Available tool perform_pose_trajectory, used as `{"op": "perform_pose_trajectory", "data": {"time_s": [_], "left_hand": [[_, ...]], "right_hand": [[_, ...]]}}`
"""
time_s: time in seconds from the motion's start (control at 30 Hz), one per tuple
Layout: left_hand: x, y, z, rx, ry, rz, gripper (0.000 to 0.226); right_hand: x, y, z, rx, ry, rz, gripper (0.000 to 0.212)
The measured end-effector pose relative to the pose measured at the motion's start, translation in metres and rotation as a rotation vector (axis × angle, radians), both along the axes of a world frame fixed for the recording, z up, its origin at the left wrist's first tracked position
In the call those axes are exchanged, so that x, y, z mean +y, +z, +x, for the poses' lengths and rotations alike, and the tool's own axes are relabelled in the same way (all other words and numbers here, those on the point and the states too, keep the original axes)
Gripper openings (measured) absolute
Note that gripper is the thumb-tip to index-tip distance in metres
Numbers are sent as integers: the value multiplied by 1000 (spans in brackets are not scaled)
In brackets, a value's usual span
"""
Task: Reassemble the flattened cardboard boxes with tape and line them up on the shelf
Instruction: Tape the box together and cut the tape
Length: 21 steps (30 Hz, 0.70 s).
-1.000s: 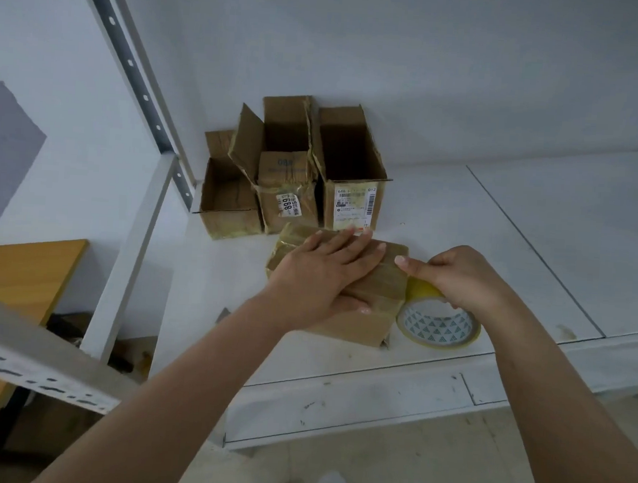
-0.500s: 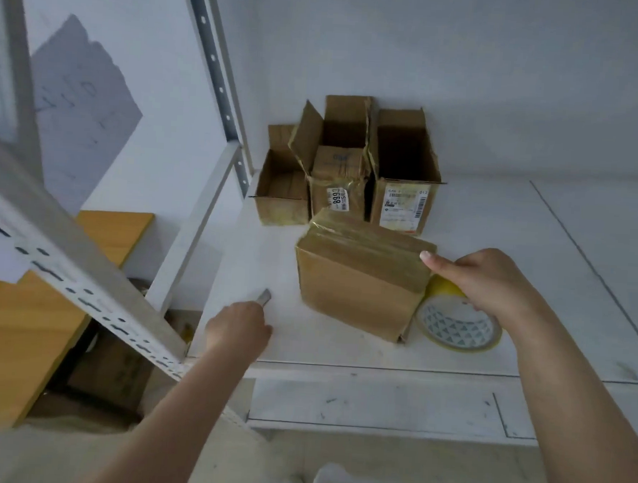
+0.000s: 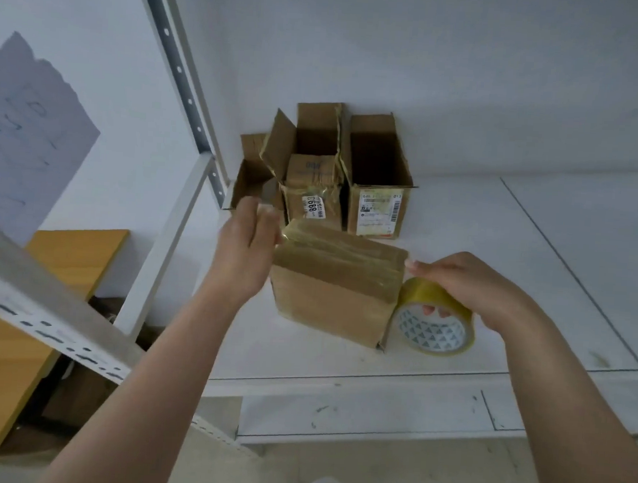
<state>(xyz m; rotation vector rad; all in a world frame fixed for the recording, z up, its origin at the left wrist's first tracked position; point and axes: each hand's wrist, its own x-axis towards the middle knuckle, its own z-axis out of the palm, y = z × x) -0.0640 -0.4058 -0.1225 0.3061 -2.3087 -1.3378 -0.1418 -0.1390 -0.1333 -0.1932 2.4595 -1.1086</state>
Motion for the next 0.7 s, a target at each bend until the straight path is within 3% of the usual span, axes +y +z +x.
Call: {"op": "perform_pose_trajectory", "data": {"time_s": [0.07,0.17,0.27,0.37,0.5,0.63,0.7], "left_hand": [[32,21,-17,-26,-309,-15,35],[67,26,-43,-197,-576,-31,36],[79,9,-57,-317,-618,-64,39],[75,-6,-62,-246,-566,-148,41],[74,-9,-66,-227,-578,-176,41],[73,-11,-68,-229,-582,-189,41],[72,-11,-68,-213,-596,-201,41]], "right_hand": [[3,0,0,-34,-12,-76,51],[13,-6,1,-99,-21,-231,51],[33,-14,3,-185,18,-437,50],[42,-19,6,-202,110,-509,44],[37,-20,0,-155,84,-398,42],[31,-30,-6,-135,40,-69,33],[29,-37,-2,-159,42,-78,38]]}}
